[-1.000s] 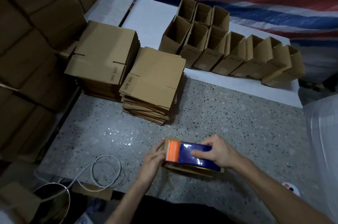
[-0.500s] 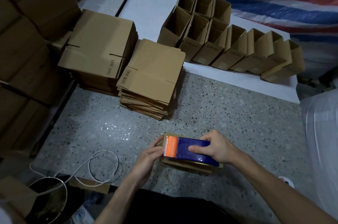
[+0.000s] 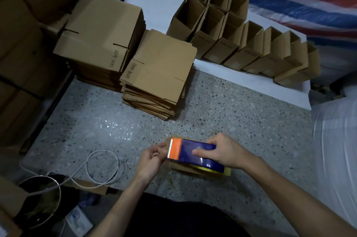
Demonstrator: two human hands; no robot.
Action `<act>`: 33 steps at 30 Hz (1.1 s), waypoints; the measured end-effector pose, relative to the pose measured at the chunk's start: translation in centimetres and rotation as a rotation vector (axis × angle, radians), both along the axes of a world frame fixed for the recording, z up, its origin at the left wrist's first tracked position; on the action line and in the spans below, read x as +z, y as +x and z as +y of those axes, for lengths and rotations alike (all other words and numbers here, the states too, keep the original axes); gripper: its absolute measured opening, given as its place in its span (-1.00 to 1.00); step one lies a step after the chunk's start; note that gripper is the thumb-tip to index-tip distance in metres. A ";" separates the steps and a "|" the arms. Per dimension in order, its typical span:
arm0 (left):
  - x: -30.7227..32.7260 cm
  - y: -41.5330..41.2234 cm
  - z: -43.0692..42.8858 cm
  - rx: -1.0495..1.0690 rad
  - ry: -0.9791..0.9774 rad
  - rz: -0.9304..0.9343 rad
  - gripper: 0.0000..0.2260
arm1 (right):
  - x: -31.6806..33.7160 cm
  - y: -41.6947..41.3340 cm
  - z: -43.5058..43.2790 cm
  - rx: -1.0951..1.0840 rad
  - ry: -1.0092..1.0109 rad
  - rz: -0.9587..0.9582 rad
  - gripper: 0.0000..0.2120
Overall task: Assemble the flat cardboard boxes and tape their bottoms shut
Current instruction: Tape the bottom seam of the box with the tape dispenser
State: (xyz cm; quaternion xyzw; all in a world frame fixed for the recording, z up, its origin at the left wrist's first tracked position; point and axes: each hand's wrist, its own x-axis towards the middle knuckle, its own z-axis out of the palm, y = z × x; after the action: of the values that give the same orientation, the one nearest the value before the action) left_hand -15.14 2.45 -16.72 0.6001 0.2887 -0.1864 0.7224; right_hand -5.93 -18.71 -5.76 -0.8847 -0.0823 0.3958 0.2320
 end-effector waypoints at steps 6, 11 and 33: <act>-0.5 -0.2 -1.4 0.146 -0.065 0.117 -0.83 | 0.7 0.3 -1.3 0.017 0.003 0.051 -0.37; -1.3 -1.3 -2.3 0.182 -0.105 0.163 -0.85 | 1.0 0.2 -2.1 0.037 -0.082 0.057 -0.50; -5.8 -3.3 -0.8 -0.293 0.299 0.101 -0.73 | 0.3 0.4 -2.3 0.165 -0.398 -0.057 -0.46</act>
State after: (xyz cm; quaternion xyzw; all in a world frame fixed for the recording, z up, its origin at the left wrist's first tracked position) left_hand -18.47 1.63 -22.54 0.7259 0.2588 -0.2742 0.5753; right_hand -5.55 -21.01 -5.44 -0.9142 -0.0815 0.3966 0.0172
